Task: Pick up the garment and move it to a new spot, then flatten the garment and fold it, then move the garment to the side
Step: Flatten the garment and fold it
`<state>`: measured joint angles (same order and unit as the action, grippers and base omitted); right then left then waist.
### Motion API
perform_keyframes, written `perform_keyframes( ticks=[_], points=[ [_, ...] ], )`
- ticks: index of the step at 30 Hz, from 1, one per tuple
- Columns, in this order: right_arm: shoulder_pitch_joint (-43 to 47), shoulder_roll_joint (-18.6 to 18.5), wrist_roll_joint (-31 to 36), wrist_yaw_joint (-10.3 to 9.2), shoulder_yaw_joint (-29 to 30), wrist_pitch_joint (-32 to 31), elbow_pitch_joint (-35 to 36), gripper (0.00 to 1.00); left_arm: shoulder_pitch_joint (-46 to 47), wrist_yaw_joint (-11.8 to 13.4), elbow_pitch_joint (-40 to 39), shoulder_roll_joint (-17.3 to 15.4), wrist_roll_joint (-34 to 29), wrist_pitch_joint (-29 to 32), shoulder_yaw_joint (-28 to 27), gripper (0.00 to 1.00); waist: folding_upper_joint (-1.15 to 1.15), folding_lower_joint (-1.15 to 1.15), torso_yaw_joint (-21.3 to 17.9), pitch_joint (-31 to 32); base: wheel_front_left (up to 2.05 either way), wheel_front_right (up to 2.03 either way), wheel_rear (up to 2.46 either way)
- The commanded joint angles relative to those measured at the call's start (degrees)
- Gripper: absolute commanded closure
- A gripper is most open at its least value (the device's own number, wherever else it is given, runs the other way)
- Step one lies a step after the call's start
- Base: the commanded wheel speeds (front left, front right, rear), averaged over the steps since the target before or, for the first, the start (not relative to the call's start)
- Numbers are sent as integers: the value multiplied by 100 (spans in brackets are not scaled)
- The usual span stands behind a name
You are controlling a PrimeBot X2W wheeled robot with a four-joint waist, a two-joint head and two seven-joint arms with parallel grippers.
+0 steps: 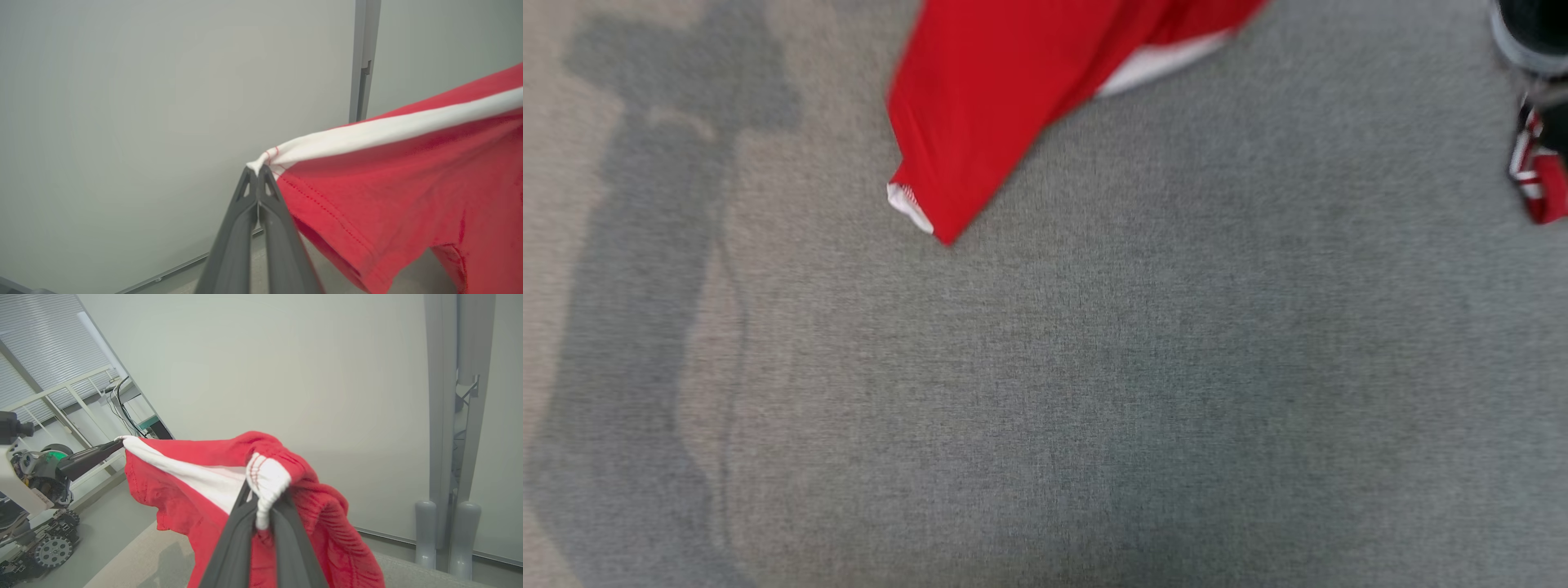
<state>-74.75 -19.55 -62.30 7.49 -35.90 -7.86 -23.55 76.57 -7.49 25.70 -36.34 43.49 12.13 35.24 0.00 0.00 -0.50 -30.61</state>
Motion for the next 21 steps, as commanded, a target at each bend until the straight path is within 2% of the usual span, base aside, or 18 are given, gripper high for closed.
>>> perform_keyframes(
  ticks=[1, 6, 10, 13, 21],
  points=[
    [-484, 78, -100, 3, 28, 37, -200, 100, 593, 2, 247, -92, -146, -195, 210, 100, 0, 0, -44, -721, 0, 0, 0],
    [-1510, 330, -197, 3, 9, 247, -682, 100, 1805, 1, 974, -72, -388, -816, 612, 100, 0, 0, -97, -1037, 0, 0, 0],
    [-2159, 458, -195, 3, -5, 638, -1009, 100, 2574, 1, 1546, 95, -391, -1268, 750, 100, 0, 0, -111, -1129, 0, 0, 0],
    [-2392, 512, -201, 3, -26, 875, -1134, 100, 2830, 1, 1792, 202, -391, -1474, 800, 100, 0, 0, -99, -1128, 0, 0, 0],
    [-2972, 572, -280, 2, 106, 2126, -1317, 100, 3448, 1, 2351, 574, -78, -2180, 896, 100, 0, 0, -37, -1042, 0, 0, 0]
  ],
)
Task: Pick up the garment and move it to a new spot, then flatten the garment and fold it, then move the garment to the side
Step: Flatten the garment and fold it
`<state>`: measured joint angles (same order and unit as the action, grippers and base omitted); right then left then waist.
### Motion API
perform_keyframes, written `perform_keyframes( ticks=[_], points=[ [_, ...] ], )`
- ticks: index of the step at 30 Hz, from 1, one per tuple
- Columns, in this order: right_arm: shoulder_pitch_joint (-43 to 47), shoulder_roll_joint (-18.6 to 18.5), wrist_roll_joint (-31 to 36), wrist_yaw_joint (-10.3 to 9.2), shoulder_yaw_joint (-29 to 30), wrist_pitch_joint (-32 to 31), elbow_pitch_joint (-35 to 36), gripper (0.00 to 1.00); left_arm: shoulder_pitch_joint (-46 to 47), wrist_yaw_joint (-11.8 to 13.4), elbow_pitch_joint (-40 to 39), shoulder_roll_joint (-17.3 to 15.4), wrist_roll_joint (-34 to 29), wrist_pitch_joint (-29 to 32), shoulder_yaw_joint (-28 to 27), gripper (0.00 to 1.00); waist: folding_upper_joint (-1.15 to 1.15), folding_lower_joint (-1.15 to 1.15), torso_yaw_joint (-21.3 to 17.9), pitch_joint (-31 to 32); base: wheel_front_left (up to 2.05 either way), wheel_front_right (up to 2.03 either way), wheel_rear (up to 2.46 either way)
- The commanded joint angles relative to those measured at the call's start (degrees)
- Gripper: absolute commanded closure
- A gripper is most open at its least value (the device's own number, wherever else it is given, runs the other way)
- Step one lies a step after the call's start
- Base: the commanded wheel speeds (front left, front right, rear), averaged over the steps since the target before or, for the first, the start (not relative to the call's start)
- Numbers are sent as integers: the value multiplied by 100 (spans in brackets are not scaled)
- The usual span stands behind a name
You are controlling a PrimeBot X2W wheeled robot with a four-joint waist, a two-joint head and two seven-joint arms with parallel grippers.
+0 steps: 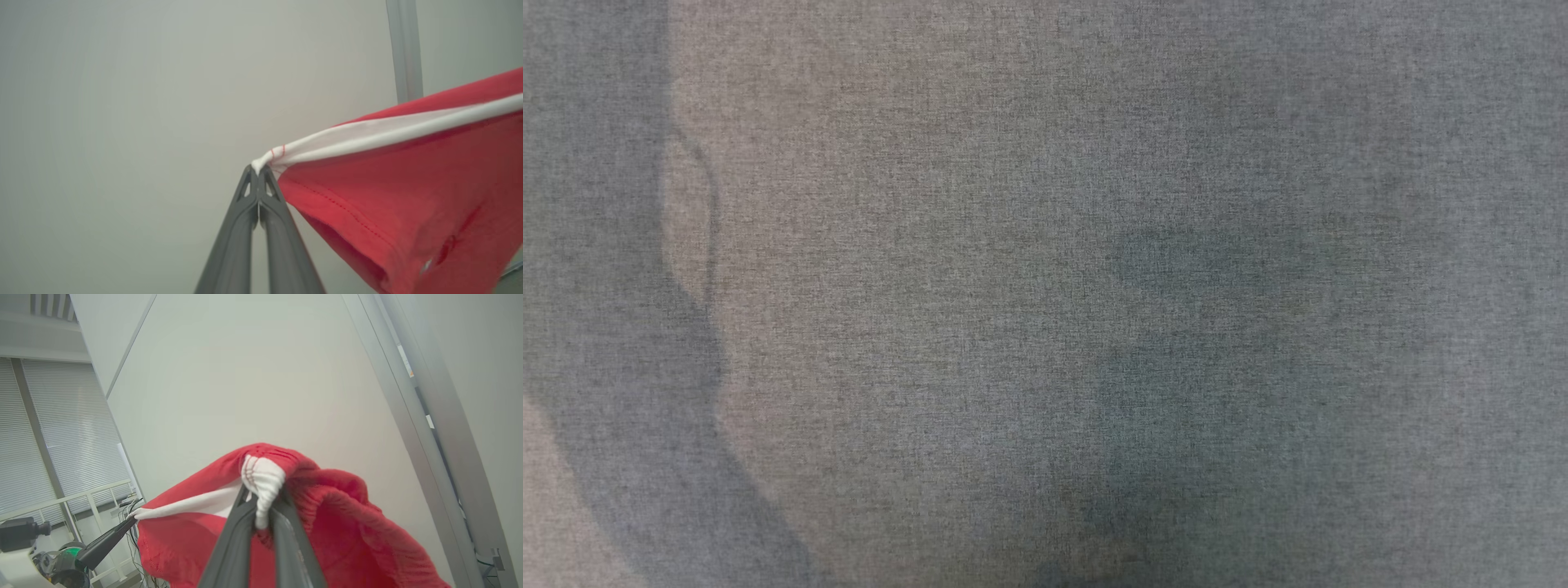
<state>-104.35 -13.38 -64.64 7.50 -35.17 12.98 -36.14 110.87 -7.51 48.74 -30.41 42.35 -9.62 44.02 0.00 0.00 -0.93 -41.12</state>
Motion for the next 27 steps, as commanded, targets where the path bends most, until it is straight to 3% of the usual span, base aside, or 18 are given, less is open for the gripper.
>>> perform_keyframes(
  ticks=[1, 6, 11, 18, 27],
  points=[
    [18, -22, -86, 1, -17, 58, -100, 100, 2, 4, 81, 5, 122, -29, 57, 100, 0, 0, 14, 21, 0, 0, 0],
    [353, -43, -320, 2, -563, -251, -309, 100, -420, 3, 21, 94, 795, 403, 515, 100, 0, 0, 46, 47, 0, 0, 0],
    [740, -100, -624, 2, -1032, -682, -327, 100, -808, 2, -235, -91, 1312, 870, 986, 100, 0, 0, 64, 6, 0, 0, 0],
    [1608, -295, -1126, 2, -1611, -1106, -58, 100, -1492, 2, -714, -467, 1979, 1217, 1572, 100, 0, 0, -20, 283, 0, 0, 0],
    [2749, -556, -1534, 2, -2308, -1185, 351, 100, -2867, 2, -1610, -1113, 2901, 1659, 2260, 100, 0, 0, -169, 1288, 0, 0, 0]
  ],
)
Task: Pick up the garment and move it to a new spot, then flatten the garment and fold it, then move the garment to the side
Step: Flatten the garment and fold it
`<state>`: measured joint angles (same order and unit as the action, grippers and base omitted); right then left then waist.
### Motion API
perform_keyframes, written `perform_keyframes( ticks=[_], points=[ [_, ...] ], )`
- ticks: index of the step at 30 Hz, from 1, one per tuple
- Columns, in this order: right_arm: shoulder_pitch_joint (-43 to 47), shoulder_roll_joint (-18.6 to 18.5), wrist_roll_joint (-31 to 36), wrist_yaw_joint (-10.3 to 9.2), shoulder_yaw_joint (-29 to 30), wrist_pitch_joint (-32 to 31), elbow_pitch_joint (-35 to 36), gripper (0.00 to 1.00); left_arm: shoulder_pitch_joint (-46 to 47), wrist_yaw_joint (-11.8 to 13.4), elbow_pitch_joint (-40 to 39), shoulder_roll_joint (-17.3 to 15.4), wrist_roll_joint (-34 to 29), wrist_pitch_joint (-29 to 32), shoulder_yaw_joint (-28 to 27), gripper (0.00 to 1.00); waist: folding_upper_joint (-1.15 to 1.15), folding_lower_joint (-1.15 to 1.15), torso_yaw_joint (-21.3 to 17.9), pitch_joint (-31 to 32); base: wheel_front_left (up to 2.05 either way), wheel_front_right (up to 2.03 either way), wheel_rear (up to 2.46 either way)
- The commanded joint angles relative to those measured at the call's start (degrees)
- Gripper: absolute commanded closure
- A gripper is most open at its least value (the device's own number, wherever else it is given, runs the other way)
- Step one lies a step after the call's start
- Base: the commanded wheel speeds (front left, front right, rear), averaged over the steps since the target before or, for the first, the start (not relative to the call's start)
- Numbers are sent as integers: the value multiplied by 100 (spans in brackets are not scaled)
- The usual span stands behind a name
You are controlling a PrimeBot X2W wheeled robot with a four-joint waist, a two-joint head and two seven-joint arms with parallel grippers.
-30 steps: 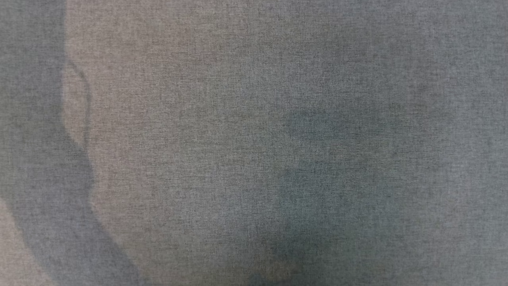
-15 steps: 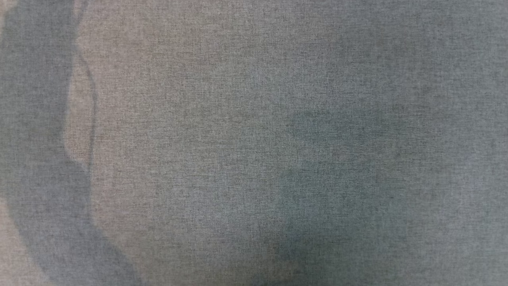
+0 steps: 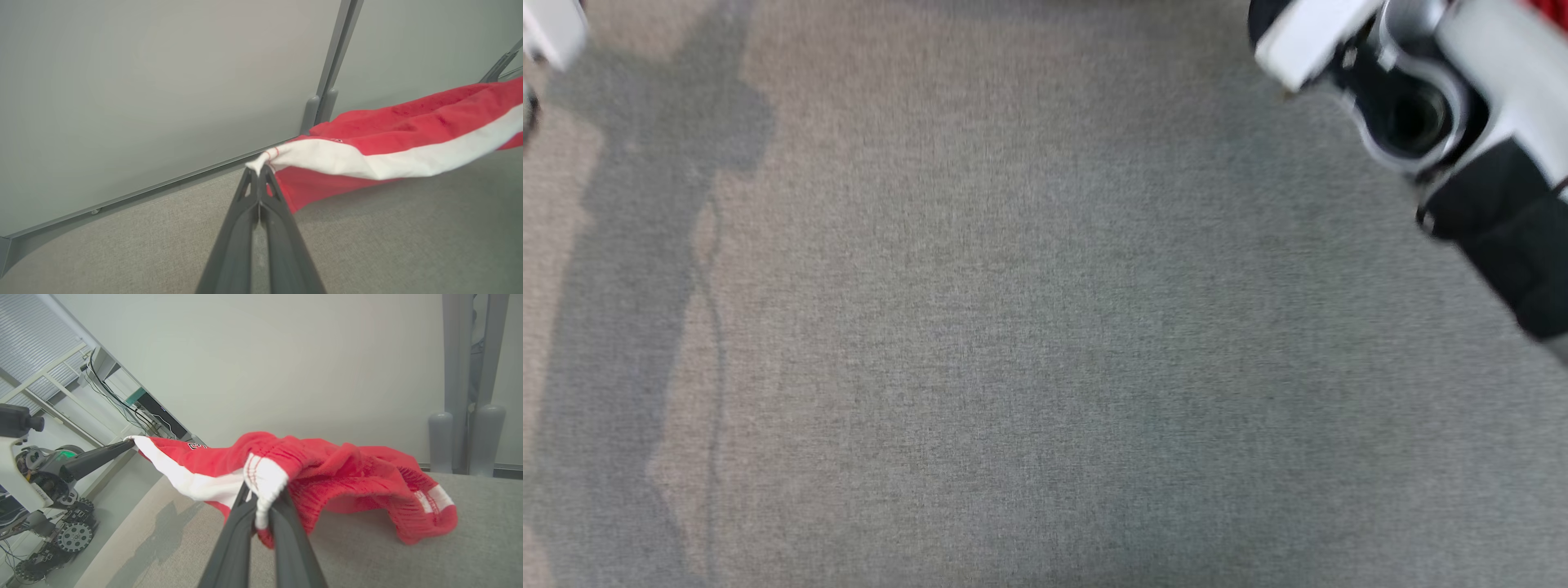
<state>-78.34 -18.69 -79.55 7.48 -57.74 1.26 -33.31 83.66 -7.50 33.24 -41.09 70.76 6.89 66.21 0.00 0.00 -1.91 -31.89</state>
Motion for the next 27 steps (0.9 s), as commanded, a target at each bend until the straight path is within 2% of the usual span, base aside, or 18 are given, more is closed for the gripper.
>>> perform_keyframes(
  ticks=[1, 11, 14, 20, 27],
  points=[
    [269, -62, -77, 5, -151, -48, 129, 100, -312, 1, -176, -125, 180, 55, 85, 100, 0, 0, -82, 479, 0, 0, 0],
    [1541, -478, -464, 5, -869, -161, 821, 100, -1907, 1, -1177, -775, 762, 329, 490, 100, 0, 0, -109, 1534, 0, 0, 0],
    [1974, -670, -614, 5, -1072, -244, 1042, 100, -2416, 75, -1629, -971, 904, 510, 575, 100, 0, 0, -93, 1889, 0, 0, 0],
    [2801, -1091, -849, 5, -1324, -486, 1601, 100, -3282, 395, -2865, -1448, 1093, 927, 665, 100, 0, 0, -23, 2393, 0, 0, 0],
    [3656, -1660, -820, 5, -1466, -718, 2308, 100, -4108, 915, -4362, -2088, 1298, 1103, 694, 100, 0, 0, 36, 2641, 0, 0, 0]
  ],
)
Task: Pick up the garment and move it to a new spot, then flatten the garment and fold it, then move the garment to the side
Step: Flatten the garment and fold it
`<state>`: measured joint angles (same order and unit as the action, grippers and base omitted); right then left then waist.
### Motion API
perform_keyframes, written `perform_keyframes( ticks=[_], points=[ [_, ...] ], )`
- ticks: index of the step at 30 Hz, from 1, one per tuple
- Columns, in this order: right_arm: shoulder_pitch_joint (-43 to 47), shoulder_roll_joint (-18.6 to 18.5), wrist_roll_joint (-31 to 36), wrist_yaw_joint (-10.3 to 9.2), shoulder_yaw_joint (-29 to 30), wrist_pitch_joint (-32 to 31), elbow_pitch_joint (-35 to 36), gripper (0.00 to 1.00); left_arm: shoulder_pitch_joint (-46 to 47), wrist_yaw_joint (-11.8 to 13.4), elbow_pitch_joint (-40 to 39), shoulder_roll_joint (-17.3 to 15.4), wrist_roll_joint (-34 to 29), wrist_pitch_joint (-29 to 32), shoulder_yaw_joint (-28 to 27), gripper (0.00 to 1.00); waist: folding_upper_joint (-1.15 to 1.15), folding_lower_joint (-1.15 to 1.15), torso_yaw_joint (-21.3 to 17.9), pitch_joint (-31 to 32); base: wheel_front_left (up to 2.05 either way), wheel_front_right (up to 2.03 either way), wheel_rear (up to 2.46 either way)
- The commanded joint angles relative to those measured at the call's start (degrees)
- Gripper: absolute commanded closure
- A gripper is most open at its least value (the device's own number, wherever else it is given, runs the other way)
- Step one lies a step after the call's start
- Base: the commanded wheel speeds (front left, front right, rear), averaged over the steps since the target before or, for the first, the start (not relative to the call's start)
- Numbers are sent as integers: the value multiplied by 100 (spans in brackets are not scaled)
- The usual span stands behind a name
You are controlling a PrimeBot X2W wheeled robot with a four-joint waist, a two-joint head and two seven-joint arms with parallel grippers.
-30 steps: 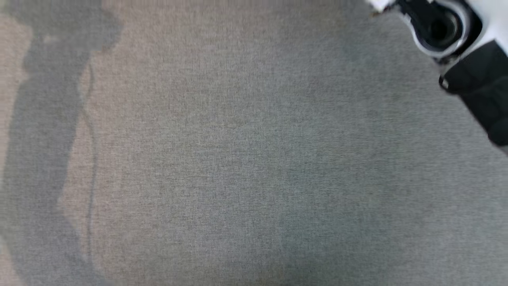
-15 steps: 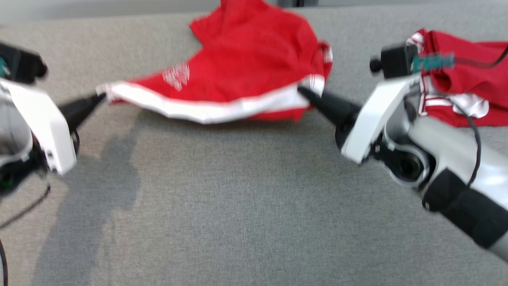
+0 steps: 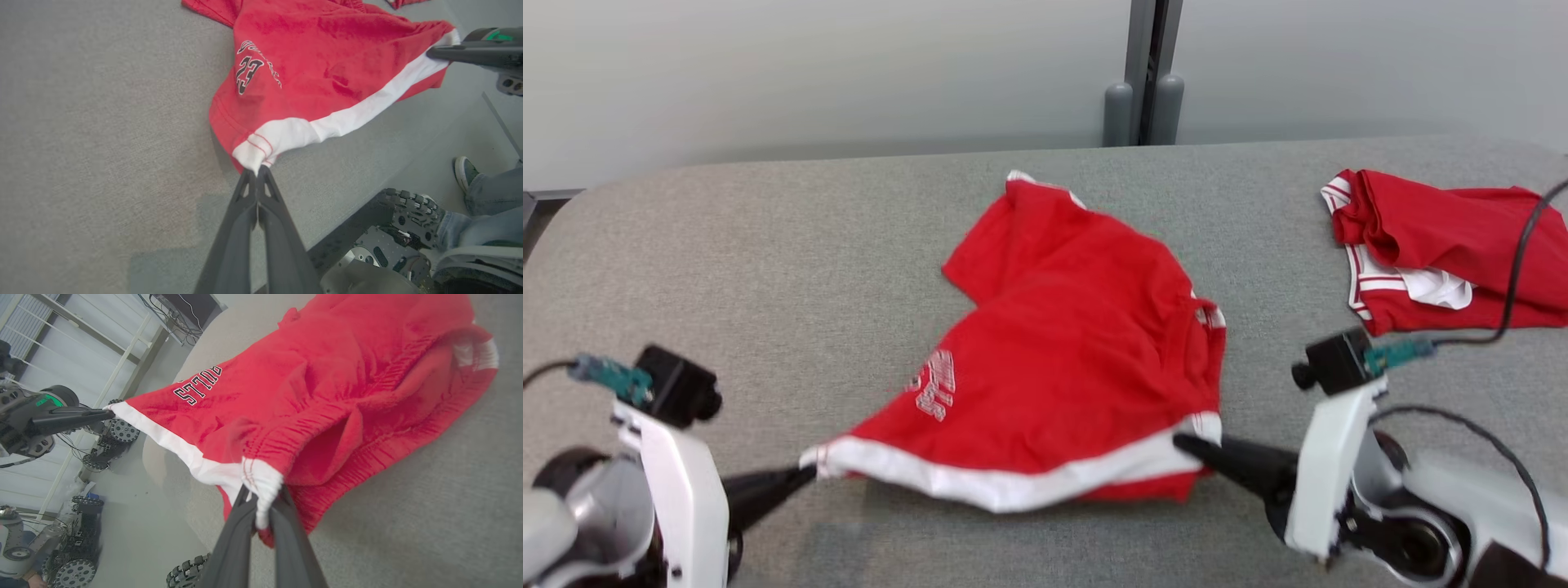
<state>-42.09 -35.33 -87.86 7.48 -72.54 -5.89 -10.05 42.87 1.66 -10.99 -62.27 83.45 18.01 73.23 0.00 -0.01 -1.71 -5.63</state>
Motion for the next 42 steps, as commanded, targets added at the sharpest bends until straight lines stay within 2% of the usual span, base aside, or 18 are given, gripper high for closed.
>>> perform_keyframes(
  ticks=[1, 8, 12, 15, 24, 31, 42],
  points=[
    [143, -87, -3, 5, 5, -33, 81, 100, -127, 61, -119, -66, 52, 5, -8, 100, 0, 1, 23, 28, 0, 0, 0],
    [632, -628, -159, 5, 48, -12, 671, 100, -406, 345, -802, -409, 125, -104, -63, 100, 0, 1, 37, 62, 0, 0, 0],
    [659, -662, -206, 5, 91, 18, 760, 100, -269, 389, -859, -451, 140, -86, -146, 100, 0, 1, -54, 3, 0, 0, 0],
    [590, -583, -272, 5, 141, 36, 725, 100, -99, 333, -777, -382, 165, -4, -236, 100, 0, 1, -140, -115, 0, 0, 0],
    [238, -164, -463, 5, 438, 164, 516, 100, 818, 67, -21, 20, 66, 548, -597, 100, 0, 1, -434, -714, 0, 0, 0],
    [-17, 157, -724, 5, 875, 509, 383, 100, 1710, -178, 838, 417, -35, 1197, -799, 100, 0, 1, -724, -1366, 0, 0, 0],
    [54, 373, -934, 5, 1435, 1070, 714, 100, 2992, -470, 2011, 1049, -381, 1814, -1016, 100, 0, 1, -1066, -2088, 0, 0, 0]
  ],
)
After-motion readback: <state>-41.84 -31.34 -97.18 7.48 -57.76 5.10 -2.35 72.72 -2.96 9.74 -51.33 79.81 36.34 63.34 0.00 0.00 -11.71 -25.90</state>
